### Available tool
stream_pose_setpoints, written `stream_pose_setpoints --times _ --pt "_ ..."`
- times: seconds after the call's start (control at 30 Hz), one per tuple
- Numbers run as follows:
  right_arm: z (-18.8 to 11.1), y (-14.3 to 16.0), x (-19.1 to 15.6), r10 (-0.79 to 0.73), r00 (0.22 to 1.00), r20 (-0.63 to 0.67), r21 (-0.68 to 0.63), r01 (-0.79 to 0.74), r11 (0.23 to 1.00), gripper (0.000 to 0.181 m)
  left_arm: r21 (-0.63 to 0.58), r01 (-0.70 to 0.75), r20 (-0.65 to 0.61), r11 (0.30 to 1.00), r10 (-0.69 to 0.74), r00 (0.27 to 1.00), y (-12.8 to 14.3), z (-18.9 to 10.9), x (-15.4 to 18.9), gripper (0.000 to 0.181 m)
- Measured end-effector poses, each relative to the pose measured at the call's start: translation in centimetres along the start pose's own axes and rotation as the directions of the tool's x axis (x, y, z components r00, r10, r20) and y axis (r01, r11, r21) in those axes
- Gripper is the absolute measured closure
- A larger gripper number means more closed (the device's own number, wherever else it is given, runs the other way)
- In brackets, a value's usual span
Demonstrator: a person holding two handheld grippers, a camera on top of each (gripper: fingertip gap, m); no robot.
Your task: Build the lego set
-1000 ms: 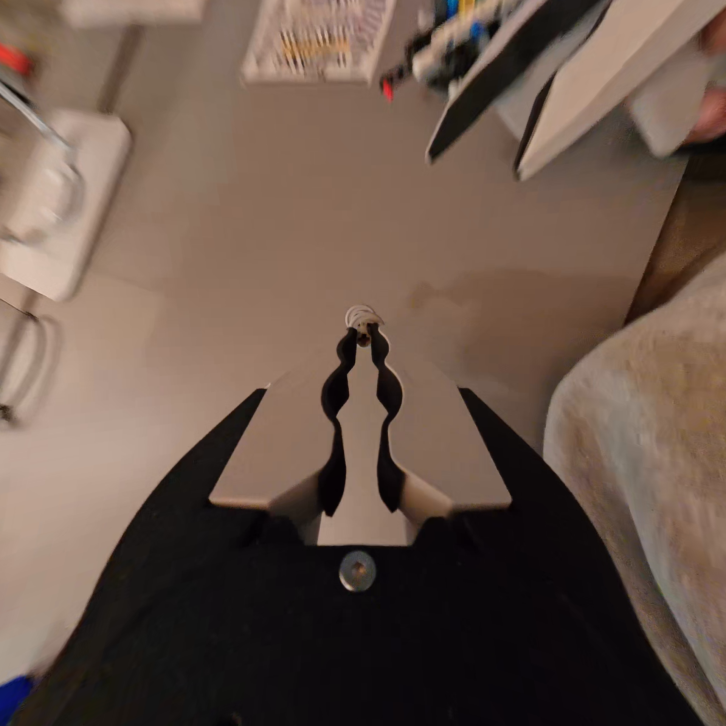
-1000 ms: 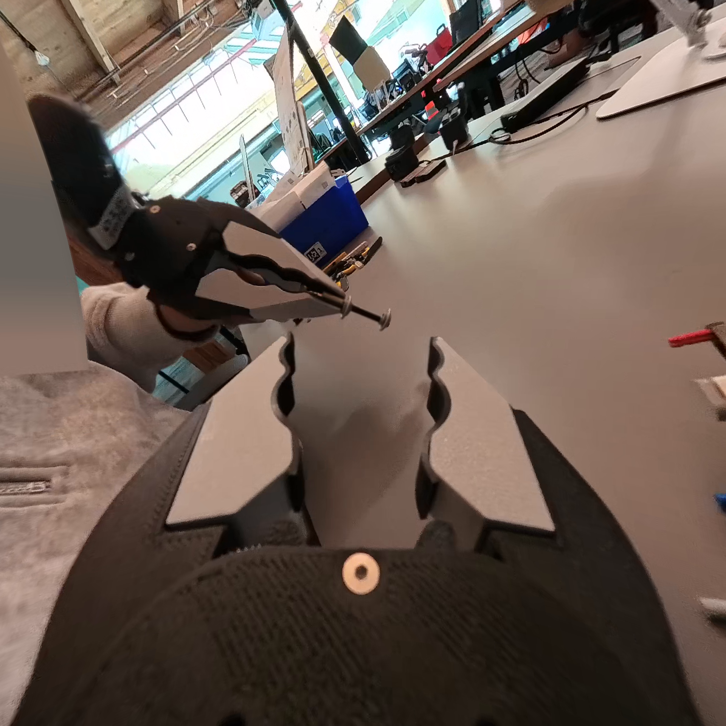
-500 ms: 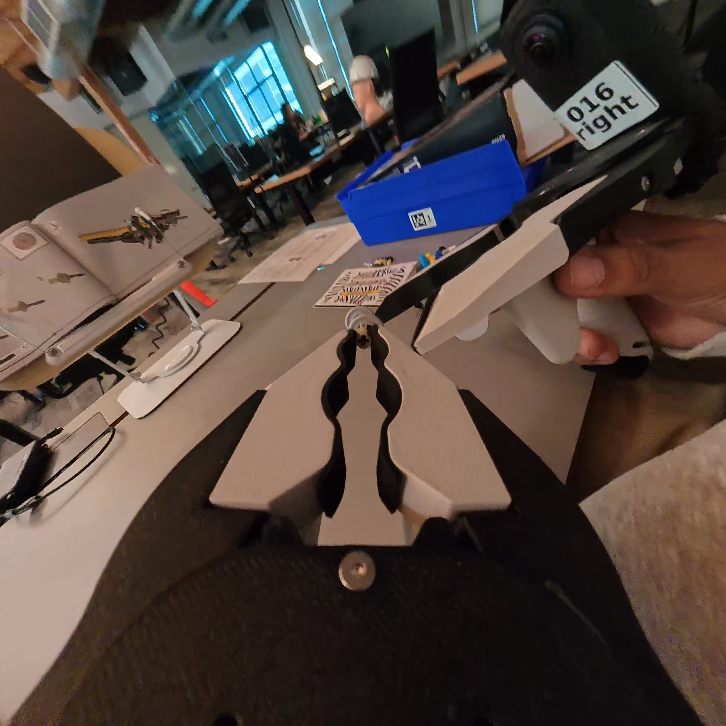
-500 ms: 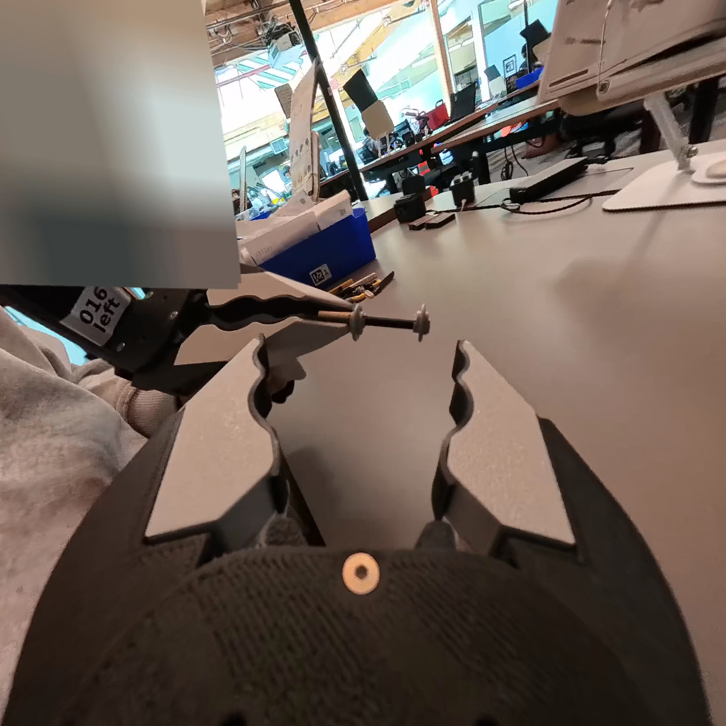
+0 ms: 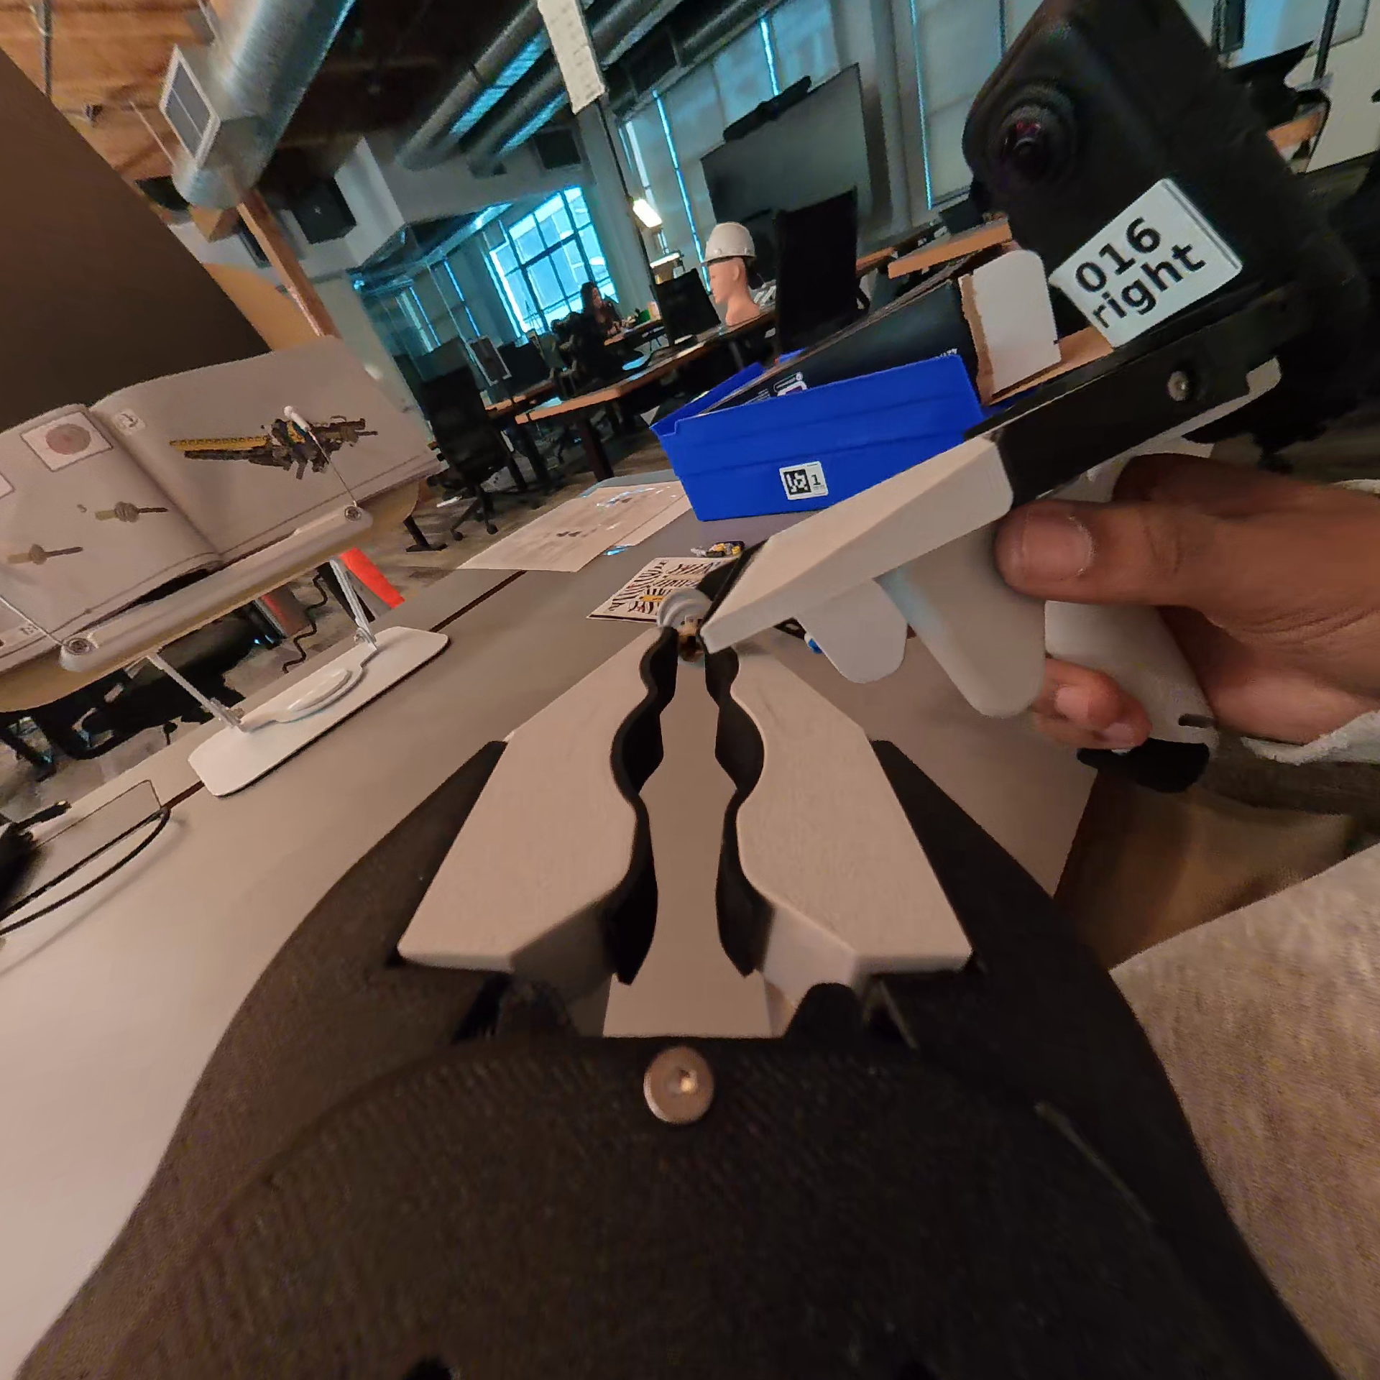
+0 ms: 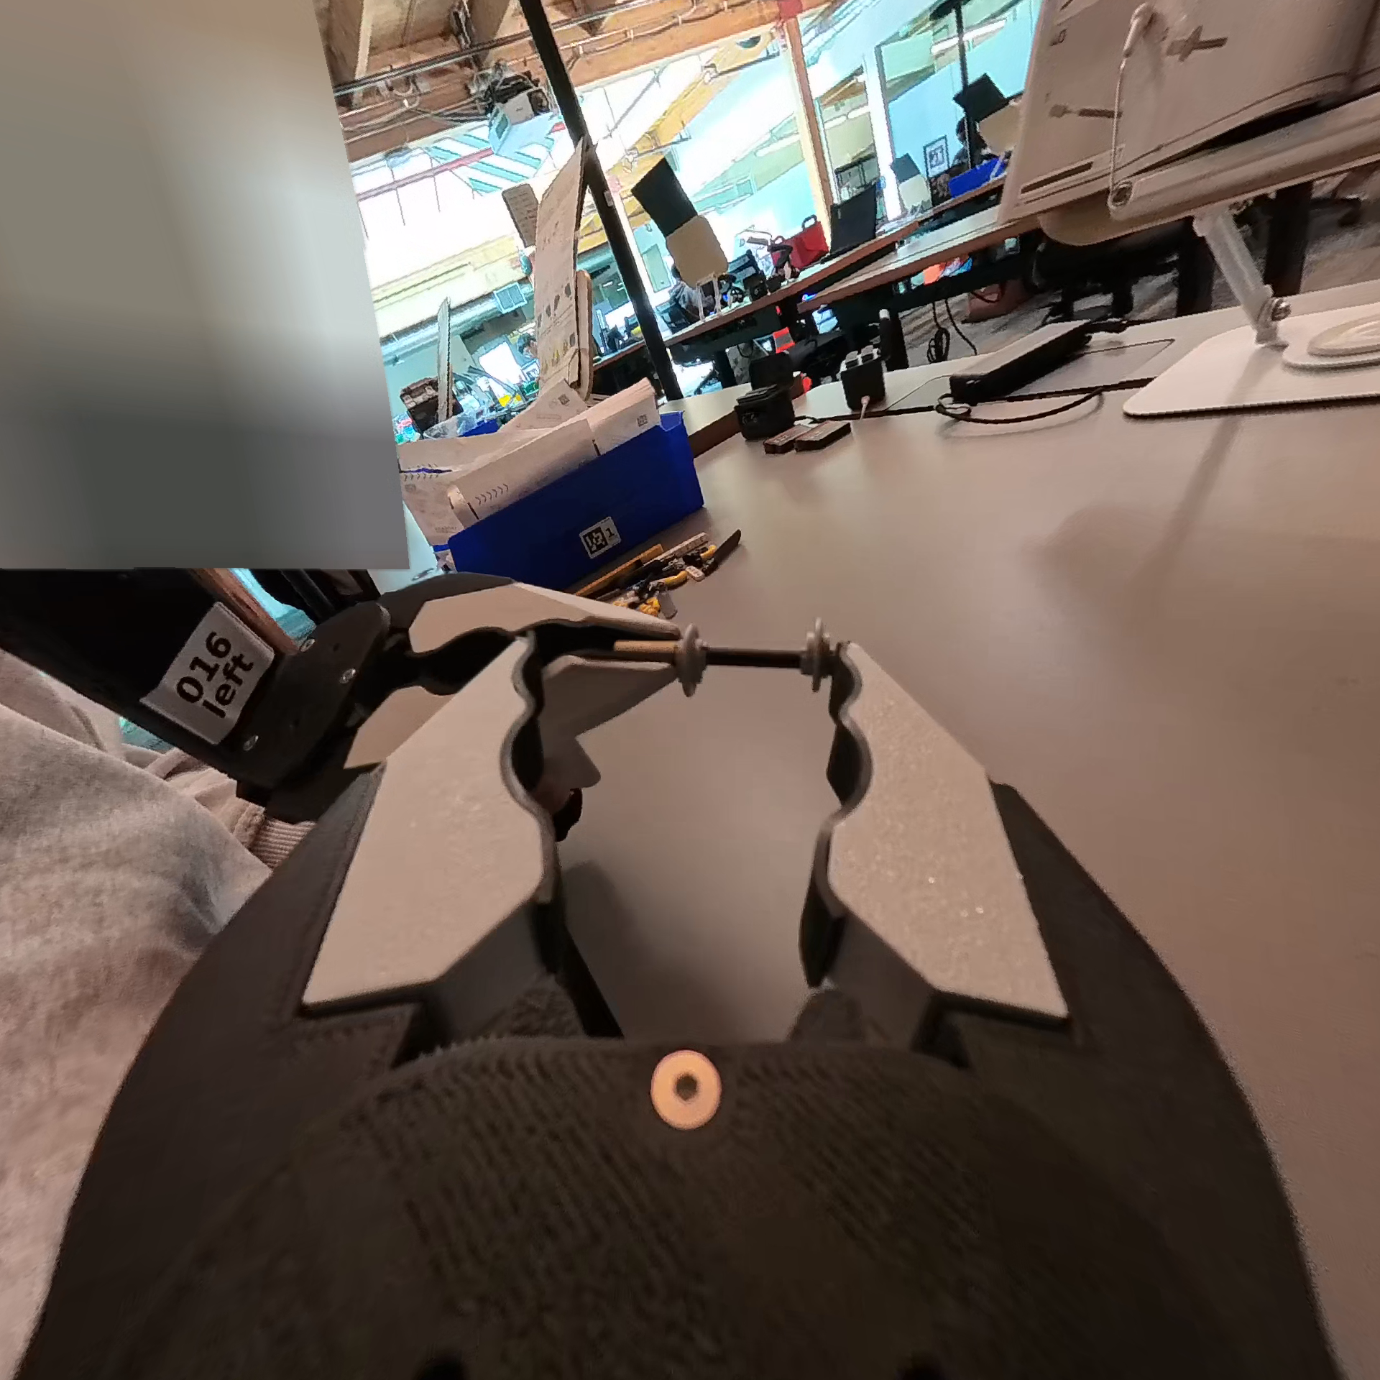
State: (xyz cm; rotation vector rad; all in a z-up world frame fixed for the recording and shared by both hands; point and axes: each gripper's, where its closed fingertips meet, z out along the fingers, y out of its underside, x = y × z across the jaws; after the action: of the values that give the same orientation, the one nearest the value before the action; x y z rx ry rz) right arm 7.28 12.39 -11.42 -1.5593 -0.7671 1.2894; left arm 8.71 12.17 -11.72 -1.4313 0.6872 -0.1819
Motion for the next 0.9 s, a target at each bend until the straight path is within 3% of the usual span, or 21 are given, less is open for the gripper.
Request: stream_pose_setpoints --times 0.3,0.43,0.67,0.9 --pt "-0.1 0.8 0.3 0.038 0.999 0.019 -0.041 -0.037 0.998 0.109 0.005 -0.135 -0.009 0.991 0.135 0.991 0.4 -0.1 0.8 0.175" --pt "-0.4 1.3 1.1 0.052 0.999 0.011 -0.074 -0.051 0.996 0.120 -0.036 -0.185 -0.066 0.982 0.183 0.981 1.3 0.0 1.1 0.175" --pt "-0.3 2.8 1.8 0.046 0.999 -0.008 -0.167 -0.046 0.985 0.125 -0.080 -0.391 -0.090 0.917 0.384 0.919 2.7 -0.2 1.1 0.176" --pt "-0.2 3.1 1.8 0.019 1.000 -0.005 -0.184 -0.020 0.983 0.125 -0.068 -0.395 -0.099 0.916 0.388 0.916 2.9 -0.3 1.2 0.176"
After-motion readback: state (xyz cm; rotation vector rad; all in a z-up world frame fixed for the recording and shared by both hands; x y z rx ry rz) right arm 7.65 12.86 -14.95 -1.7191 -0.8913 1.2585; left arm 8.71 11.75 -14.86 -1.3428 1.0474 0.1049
